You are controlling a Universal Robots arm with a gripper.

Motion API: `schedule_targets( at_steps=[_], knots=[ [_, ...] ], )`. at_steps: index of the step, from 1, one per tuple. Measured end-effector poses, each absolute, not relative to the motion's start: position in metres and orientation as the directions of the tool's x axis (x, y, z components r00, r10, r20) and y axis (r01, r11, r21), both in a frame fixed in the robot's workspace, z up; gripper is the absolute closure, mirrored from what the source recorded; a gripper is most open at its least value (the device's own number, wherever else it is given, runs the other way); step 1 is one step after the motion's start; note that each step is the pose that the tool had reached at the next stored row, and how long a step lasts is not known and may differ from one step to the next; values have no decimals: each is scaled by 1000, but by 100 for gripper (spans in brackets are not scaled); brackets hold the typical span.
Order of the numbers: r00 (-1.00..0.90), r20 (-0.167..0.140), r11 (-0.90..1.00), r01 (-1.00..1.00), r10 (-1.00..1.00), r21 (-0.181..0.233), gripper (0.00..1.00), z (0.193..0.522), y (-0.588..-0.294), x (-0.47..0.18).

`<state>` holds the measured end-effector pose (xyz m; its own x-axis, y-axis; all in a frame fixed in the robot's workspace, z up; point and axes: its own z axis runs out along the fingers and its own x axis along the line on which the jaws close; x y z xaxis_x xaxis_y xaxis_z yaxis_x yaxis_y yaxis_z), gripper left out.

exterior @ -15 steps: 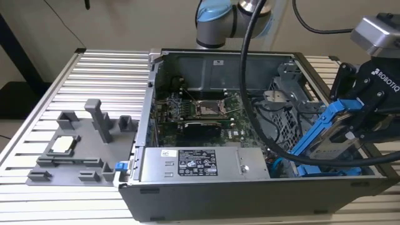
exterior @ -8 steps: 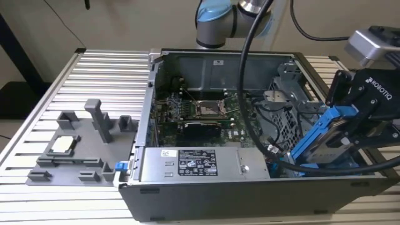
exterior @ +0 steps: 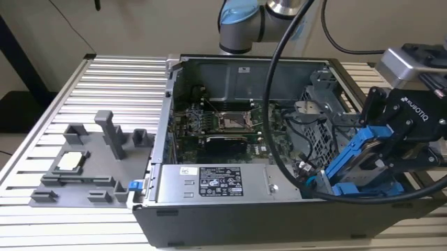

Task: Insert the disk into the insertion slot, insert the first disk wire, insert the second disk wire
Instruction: 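Insert the disk into the insertion slot, then insert the first disk wire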

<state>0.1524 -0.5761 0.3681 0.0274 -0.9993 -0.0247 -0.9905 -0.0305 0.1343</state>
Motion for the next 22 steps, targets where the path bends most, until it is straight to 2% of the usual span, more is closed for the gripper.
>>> schedule_targets(
  at_steps=[9, 11, 12, 14, 15, 22],
  knots=[
    [27, -25, -30, -991, -999, 133, 67, 361, -576, 152],
    [28, -25, -31, -991, -999, 133, 66, 361, -576, 153],
    [28, -25, -31, -991, -999, 133, 60, 361, -576, 153],
    [27, -25, -31, -991, -999, 133, 60, 361, -576, 152],
    [27, -25, -30, -991, -999, 133, 53, 362, -576, 152],
    [27, -23, -30, -991, -999, 133, 53, 394, -576, 152]
  ],
)
